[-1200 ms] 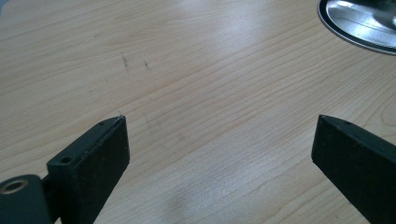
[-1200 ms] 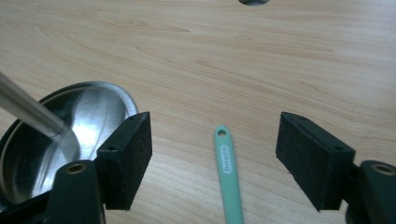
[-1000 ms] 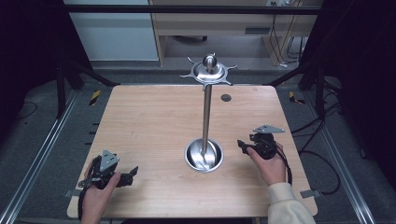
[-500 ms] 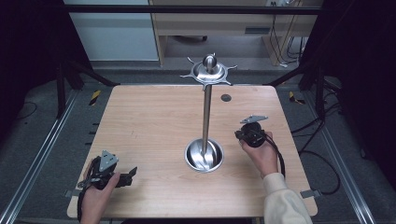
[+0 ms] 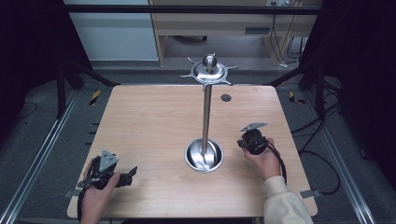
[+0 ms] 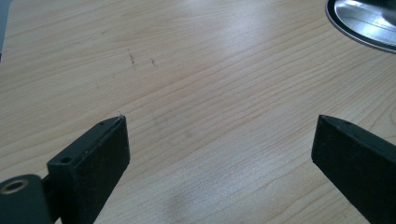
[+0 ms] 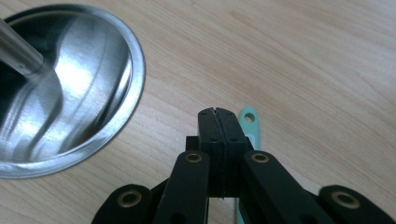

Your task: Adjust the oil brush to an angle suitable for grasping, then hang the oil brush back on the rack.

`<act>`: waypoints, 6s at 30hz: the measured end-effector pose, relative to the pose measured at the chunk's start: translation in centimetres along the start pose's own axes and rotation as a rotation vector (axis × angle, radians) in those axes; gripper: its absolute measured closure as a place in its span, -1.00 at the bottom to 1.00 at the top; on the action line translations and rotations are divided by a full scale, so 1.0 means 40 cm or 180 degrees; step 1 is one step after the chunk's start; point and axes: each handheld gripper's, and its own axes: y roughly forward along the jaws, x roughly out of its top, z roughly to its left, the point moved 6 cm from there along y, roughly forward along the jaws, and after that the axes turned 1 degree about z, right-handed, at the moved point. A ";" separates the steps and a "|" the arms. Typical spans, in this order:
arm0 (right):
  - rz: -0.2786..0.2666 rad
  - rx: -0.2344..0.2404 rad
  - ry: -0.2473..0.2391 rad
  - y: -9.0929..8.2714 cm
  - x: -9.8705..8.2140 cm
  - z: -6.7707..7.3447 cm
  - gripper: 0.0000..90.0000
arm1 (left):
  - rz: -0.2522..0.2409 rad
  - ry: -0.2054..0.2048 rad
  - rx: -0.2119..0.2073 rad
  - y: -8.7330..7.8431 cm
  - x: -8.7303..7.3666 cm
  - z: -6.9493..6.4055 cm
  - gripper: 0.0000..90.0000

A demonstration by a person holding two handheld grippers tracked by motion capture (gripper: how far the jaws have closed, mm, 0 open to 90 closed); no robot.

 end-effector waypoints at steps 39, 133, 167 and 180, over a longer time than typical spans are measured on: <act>0.0405 -0.0201 0.0391 -0.043 -0.040 -0.055 0.99 | 0.0018 -0.0114 -0.0052 0.007 -0.007 0.002 -0.91; -0.0167 0.0253 0.0485 -0.398 0.033 -0.075 0.83 | -0.0032 -0.0118 -0.0011 -0.010 -0.006 0.011 -0.91; -0.1032 0.0495 0.0265 -0.522 0.109 -0.023 0.83 | -0.0016 -0.0112 0.0012 -0.009 -0.008 0.012 -0.92; -0.1211 0.0527 0.0212 -0.551 0.123 -0.011 0.83 | -0.0023 -0.0115 0.0014 -0.009 -0.007 0.013 -0.92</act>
